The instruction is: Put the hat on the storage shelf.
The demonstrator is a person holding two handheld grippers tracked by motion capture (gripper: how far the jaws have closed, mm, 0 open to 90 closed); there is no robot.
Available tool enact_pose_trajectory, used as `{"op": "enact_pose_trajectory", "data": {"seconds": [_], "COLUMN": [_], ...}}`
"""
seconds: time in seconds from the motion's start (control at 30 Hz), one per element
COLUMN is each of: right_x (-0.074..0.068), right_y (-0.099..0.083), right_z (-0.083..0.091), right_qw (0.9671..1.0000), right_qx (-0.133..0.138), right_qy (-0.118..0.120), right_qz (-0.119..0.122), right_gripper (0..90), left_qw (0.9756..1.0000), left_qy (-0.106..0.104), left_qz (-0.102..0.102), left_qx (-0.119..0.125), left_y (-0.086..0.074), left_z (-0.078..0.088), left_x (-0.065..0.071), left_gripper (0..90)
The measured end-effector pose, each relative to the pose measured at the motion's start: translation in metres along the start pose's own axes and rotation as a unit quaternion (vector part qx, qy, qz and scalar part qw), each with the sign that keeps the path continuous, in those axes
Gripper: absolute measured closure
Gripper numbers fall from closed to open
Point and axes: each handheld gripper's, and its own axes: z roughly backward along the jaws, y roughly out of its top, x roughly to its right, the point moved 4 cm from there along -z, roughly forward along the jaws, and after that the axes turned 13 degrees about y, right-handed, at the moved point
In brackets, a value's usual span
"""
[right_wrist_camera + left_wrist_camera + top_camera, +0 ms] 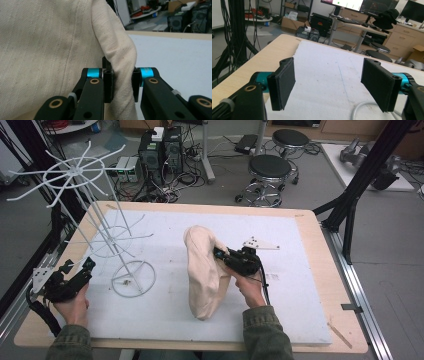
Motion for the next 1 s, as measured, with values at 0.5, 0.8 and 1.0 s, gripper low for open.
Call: {"op": "enact_pose_trajectory", "data": {"seconds": [0.5, 0.8, 1.0], "right_x": [-0.013, -0.025, -0.030], "right_y": [0.019, 0.033, 0.049], "right_z": [0.009, 0.008, 0.012], "right_qw": [0.9961, 0.9940, 0.9941], "right_qx": [0.021, 0.026, 0.033], "right_qy": [0.084, 0.103, 0.098], "right_qz": [0.015, 0.025, 0.034], "right_gripper": [79.2, 78.8, 78.2], "left_qw": [1.0000, 1.0000, 1.0000], "left_qy": [0.000, 0.002, 0.000], "left_qz": [0.002, 0.005, 0.006], "left_qx": [-0.001, 0.002, 0.001], "left_y": [0.000, 0.000, 0.000], "left_z": [-0.001, -0.001, -0.001], "left_x": [0.000, 0.000, 0.000], "left_gripper": [27.4, 27.4, 27.4]}}
